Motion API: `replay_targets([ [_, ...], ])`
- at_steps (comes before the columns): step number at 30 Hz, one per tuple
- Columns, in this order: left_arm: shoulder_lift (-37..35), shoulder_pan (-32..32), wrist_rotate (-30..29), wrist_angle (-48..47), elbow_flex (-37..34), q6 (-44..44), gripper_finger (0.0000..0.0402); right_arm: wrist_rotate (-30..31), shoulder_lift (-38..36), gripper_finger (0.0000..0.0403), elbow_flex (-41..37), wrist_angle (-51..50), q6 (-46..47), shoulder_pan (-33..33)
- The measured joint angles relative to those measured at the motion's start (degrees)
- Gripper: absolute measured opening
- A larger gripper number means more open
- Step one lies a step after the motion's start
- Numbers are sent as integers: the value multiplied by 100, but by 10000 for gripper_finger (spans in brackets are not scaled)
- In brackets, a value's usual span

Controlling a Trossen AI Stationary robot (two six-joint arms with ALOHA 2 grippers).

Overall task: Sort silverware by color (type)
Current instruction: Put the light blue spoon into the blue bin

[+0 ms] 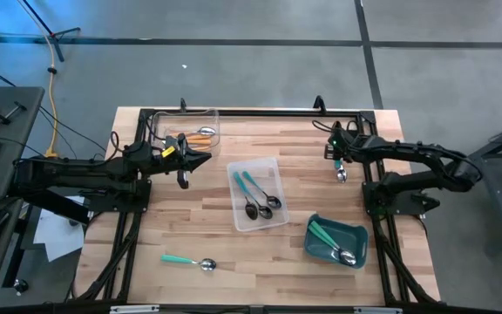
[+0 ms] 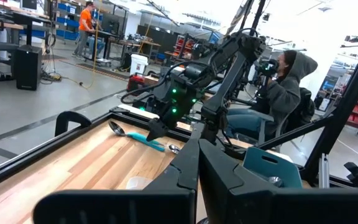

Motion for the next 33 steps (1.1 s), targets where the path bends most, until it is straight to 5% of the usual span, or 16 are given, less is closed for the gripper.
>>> replay_targets([
  [33, 0, 0, 0, -76, 2, -7, 0, 82, -33, 209, 4, -350, 383, 0],
])
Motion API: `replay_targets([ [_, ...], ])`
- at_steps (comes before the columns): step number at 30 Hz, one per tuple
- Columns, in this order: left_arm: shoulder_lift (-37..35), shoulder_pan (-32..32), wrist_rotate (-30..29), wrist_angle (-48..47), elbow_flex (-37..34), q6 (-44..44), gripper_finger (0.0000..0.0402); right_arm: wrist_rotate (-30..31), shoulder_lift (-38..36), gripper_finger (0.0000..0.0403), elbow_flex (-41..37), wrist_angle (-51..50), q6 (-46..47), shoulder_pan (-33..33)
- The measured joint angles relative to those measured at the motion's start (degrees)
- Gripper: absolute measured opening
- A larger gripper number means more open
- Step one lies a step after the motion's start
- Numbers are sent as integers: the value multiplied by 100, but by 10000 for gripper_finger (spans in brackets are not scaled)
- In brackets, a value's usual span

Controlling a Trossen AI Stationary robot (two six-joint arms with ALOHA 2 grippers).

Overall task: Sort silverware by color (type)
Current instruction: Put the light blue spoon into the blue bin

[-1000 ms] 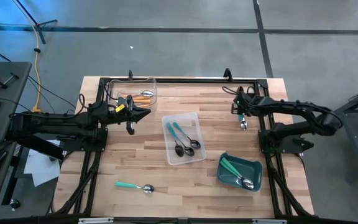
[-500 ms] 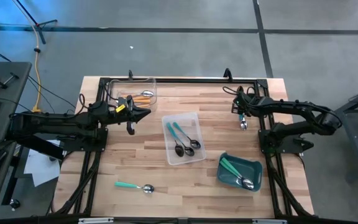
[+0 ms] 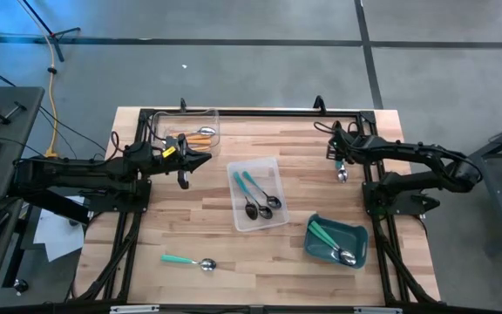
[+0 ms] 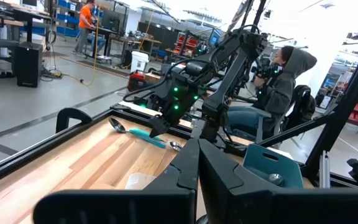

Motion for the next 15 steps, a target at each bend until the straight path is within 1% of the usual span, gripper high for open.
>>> replay_targets([
  [7, -1, 0, 0, -2, 0, 0, 0, -3, 0, 209, 0, -144, -146, 0],
  [15, 0, 0, 0, -2, 0, -2, 0, 144, 0, 209, 0, -443, -104, 0],
])
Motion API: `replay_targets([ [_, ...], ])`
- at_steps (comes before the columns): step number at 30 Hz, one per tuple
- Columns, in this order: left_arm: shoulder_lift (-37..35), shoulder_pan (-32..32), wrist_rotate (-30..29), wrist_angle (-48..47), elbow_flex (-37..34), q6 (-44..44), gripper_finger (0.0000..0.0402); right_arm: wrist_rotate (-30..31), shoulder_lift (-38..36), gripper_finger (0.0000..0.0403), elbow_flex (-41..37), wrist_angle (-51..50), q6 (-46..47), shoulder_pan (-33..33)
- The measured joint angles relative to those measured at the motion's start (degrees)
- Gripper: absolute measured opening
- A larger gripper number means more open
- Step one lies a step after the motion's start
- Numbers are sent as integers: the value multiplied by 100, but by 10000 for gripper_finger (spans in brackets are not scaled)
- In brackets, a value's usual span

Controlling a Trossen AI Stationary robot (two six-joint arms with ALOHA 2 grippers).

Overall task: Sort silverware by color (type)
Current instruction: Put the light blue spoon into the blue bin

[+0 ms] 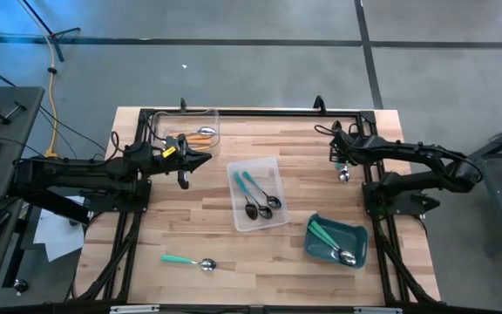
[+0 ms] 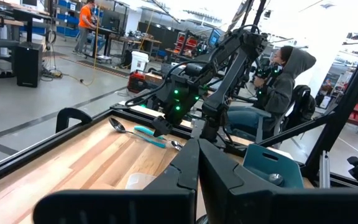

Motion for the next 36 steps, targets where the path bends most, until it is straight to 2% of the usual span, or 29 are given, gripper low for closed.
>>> replay_targets([
  [24, -1, 0, 2, 2, 0, -251, 0, -271, 286, 201, 15, 133, 229, 4],
  [28, 1, 0, 2, 2, 0, -285, 0, -294, 290, 165, 15, 117, 410, 4],
  [36, -1, 0, 2, 4, 0, -293, 0, -273, 297, 54, 7, 110, 276, 4],
])
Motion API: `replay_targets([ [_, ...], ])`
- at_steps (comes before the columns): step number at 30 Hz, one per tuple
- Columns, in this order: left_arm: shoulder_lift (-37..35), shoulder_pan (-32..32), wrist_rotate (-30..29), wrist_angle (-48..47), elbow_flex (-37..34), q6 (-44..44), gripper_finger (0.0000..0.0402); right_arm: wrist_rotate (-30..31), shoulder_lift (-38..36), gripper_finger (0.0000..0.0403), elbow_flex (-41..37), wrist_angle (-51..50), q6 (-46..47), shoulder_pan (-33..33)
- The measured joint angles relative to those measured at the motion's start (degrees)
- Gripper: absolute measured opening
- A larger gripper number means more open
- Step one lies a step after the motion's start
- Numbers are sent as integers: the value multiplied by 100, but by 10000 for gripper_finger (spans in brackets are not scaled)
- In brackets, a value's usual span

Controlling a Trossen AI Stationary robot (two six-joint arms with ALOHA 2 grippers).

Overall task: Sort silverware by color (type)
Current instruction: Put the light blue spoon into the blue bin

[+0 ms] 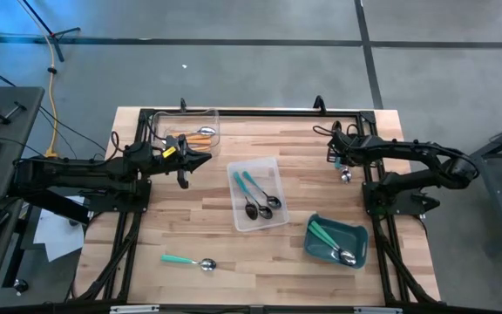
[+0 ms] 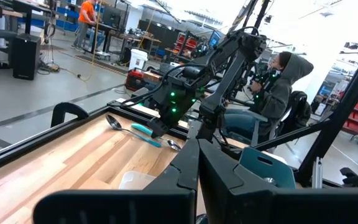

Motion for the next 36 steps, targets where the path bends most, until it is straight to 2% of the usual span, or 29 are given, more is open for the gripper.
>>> replay_targets([
  [4, 2, 0, 0, 0, 0, 0, 0, 21, -2, 21, -1, -3, -13, 0],
  [13, 2, -2, 0, 0, 0, 2, 0, 19, -2, 34, -5, -2, -21, -2],
  [18, 0, 0, 0, -2, 0, 2, 0, 5, -2, 22, -5, -2, -148, 0],
  [36, 2, 0, 2, 0, 0, -143, 0, -90, -4, 22, -5, -37, -189, -1],
])
